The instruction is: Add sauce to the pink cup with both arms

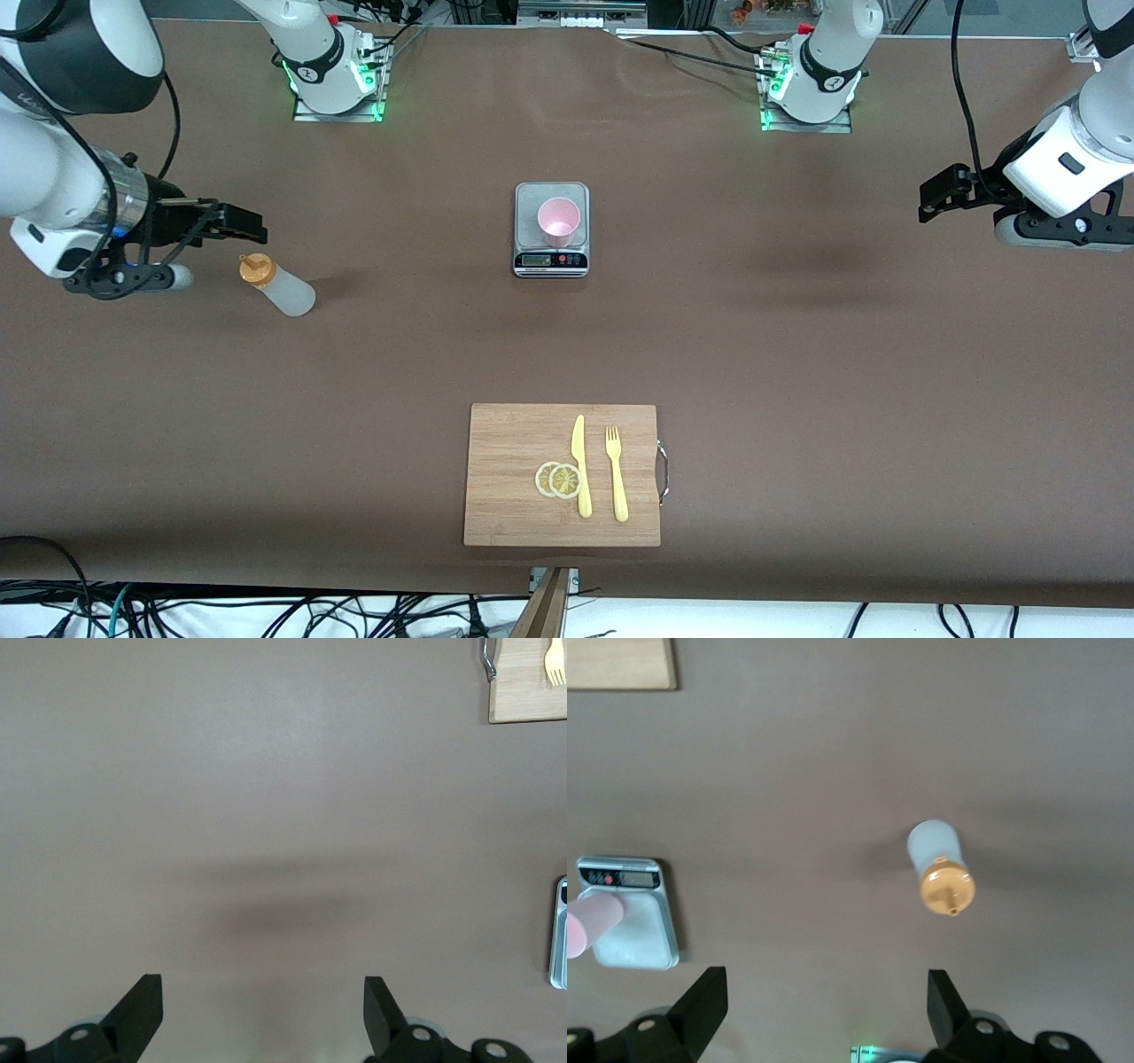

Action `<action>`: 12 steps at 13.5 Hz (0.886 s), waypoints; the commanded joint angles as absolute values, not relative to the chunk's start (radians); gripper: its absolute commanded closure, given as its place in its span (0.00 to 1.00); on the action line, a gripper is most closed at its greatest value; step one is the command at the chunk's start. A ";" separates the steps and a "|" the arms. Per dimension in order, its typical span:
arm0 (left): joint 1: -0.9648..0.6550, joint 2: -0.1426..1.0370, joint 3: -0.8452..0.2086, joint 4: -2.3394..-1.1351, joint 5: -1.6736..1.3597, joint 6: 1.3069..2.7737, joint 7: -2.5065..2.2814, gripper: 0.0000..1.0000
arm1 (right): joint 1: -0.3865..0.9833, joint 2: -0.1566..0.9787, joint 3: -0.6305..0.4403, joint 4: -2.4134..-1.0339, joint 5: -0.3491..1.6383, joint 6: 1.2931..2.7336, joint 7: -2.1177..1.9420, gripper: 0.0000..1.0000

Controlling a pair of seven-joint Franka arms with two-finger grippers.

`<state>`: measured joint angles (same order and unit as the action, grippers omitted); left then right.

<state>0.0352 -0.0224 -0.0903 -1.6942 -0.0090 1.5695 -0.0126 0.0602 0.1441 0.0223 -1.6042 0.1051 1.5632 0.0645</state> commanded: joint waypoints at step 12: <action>0.038 -0.029 -0.097 -1.695 0.012 1.560 -0.015 0.00 | 0.021 0.043 -0.117 -1.628 0.017 1.569 0.037 0.00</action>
<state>0.0351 -0.0224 -0.0903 -1.6944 -0.0090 1.5695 -0.0126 0.0241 0.0572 -0.1215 -1.6090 0.0471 1.5750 0.0448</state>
